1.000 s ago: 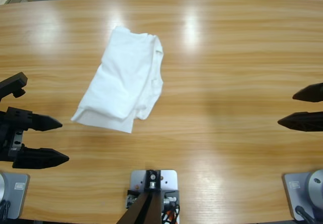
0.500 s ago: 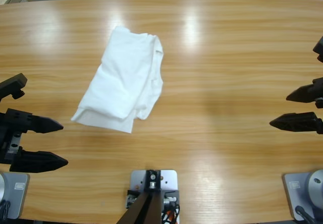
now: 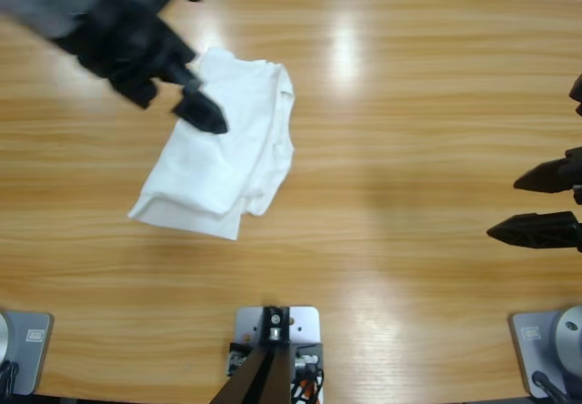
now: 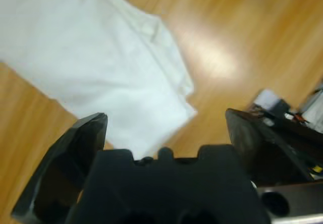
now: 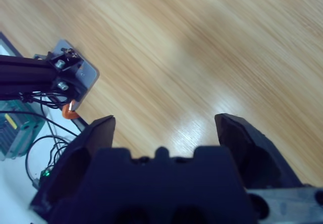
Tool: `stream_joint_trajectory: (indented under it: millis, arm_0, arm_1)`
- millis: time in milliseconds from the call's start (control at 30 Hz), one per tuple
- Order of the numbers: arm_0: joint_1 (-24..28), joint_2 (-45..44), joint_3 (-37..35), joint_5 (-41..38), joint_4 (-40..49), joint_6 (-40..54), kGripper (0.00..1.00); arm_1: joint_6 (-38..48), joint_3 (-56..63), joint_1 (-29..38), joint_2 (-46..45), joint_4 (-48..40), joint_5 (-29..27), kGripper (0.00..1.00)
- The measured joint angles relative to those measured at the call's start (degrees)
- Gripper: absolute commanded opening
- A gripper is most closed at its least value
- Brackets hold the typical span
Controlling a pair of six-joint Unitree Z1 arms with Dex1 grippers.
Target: Fold clothes
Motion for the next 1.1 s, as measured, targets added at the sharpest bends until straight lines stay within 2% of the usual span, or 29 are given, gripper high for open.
stream_joint_trajectory:
  millis: [133,367,500,733,1100]
  arm_0:
    - [-0.9,10.3,-9.1,4.3,6.3,0.4,0.911]
    - [-1.0,20.9,-9.9,4.9,11.2,-0.8,0.904]
    - [-0.6,22.8,-9.3,4.9,11.1,-1.4,0.904]
    - [3.3,25.3,-9.3,4.9,10.4,-1.5,0.899]
    - [3.8,28.6,-9.3,4.9,9.4,-1.8,0.895]
  arm_1:
    - [0.0,0.0,0.0,-0.1,0.0,0.1,0.803]
    - [0.0,0.0,0.0,-1.3,0.0,0.1,0.803]
    - [0.0,0.0,0.0,-1.4,0.0,0.1,0.803]
    - [0.0,0.0,0.0,-1.4,0.0,0.1,0.803]
    - [0.0,0.0,0.0,-1.4,0.0,0.1,0.803]
